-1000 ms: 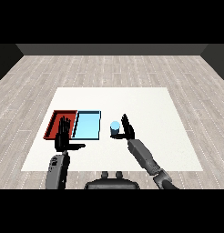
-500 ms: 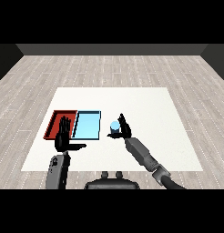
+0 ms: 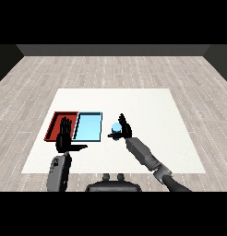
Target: Pick the blue can and put it in the blue box
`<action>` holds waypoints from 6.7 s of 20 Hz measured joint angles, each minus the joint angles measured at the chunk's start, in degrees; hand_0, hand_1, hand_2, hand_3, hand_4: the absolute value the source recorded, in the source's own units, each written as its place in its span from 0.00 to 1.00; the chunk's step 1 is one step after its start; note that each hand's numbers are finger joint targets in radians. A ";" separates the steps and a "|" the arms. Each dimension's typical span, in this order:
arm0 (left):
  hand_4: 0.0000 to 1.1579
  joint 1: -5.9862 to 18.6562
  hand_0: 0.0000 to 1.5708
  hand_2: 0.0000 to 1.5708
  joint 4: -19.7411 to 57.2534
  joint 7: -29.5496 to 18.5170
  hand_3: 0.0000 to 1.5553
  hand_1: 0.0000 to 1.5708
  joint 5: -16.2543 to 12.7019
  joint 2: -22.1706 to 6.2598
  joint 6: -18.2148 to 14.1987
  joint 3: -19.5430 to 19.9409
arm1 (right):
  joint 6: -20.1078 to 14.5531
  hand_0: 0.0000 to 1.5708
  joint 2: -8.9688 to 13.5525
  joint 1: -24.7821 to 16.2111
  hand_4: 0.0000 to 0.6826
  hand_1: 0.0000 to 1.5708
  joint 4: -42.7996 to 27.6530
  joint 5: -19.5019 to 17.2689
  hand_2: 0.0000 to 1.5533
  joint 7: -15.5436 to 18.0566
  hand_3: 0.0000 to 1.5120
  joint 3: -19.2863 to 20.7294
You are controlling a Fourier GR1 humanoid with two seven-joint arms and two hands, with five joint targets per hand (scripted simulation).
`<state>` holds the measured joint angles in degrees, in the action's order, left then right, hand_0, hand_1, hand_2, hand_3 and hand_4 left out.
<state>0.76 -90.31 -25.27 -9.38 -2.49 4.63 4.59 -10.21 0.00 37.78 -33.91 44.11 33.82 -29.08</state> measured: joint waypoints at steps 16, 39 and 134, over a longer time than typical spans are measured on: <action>0.00 -0.94 0.00 0.00 -2.05 1.10 0.00 0.00 -0.61 0.06 0.46 -0.67 | -12.11 0.99 0.02 2.85 0.99 0.99 2.15 4.36 0.96 -1.44 0.95 -8.61; 0.00 3.67 0.00 0.00 6.71 3.41 0.00 0.00 2.74 2.39 -2.12 -9.53 | -12.97 0.92 4.08 2.36 0.97 0.92 -15.87 -11.44 0.93 -4.50 0.94 -1.92; 0.98 25.35 1.00 0.98 35.14 0.49 0.95 1.00 -10.36 1.69 -30.44 -33.54 | -6.77 0.00 0.31 -6.76 0.00 0.00 -37.04 -23.56 0.00 -16.63 0.00 -1.80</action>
<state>26.11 -55.17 -24.78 -19.74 -0.80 -25.81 -28.95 -16.98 0.31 31.02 -70.95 20.55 17.19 -30.89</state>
